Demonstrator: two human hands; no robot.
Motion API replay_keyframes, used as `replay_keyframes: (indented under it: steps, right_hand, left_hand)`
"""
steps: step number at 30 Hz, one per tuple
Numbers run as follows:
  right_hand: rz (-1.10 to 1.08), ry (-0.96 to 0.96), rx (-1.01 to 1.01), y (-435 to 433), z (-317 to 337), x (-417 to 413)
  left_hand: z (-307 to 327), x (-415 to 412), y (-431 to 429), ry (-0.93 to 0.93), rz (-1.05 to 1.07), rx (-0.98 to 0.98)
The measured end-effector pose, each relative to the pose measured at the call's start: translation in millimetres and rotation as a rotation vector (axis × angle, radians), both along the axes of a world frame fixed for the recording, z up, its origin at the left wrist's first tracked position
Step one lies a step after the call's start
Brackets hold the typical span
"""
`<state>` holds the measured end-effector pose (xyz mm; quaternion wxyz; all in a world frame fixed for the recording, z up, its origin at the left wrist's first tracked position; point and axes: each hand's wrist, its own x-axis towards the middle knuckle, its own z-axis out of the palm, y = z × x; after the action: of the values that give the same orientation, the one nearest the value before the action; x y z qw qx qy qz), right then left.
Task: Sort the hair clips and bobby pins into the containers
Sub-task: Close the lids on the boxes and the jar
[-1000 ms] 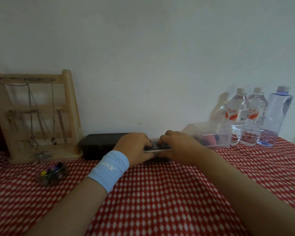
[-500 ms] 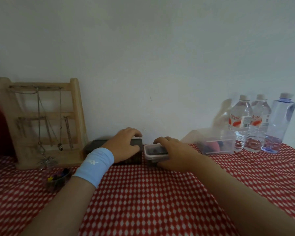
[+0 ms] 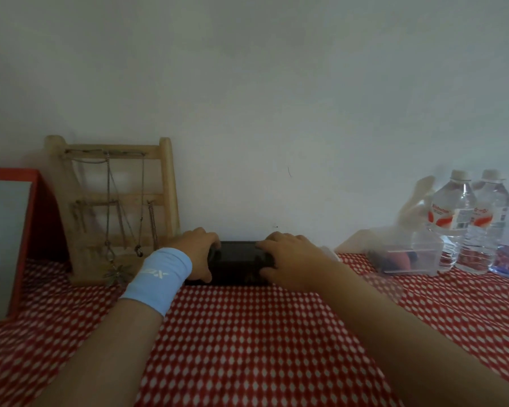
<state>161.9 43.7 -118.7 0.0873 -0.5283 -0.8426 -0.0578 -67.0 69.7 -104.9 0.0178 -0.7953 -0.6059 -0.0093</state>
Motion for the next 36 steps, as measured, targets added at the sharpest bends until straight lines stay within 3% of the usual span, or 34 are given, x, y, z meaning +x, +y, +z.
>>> replay_keyframes:
  steps: [8, 14, 20, 26, 29, 33, 36]
  right_hand:
    - [-0.074, 0.016, -0.015, 11.1, -6.8, -23.8]
    - [-0.069, 0.101, -0.028, 5.0, -13.7, -10.2]
    - [-0.098, 0.105, 0.023, 12.8, -13.6, -15.0]
    - [-0.083, 0.082, 0.074, 17.9, -20.2, -20.7]
    - [-0.074, 0.132, 0.082, 15.1, -27.3, -20.5]
    - [-0.05, 0.16, -0.006, 5.3, -23.3, -3.7]
    - [-0.245, 0.102, -0.041, -2.4, -20.7, 18.9]
  left_hand:
    - [-11.5, -20.1, -11.0, -0.048, -0.058, 0.043]
    - [-27.0, 2.1, -19.6, 0.061, -0.082, 0.246]
    - [-5.9, 3.8, -3.2, 0.119, -0.113, -0.012]
    - [-7.3, -3.9, 2.3, 0.172, -0.113, -0.071]
    - [-17.3, -4.9, -2.6, 0.085, -0.105, -0.005]
    - [-33.2, -4.0, -10.3, 0.009, -0.103, 0.249]
    - [-42.5, 12.1, -9.2, 0.038, -0.154, 0.306]
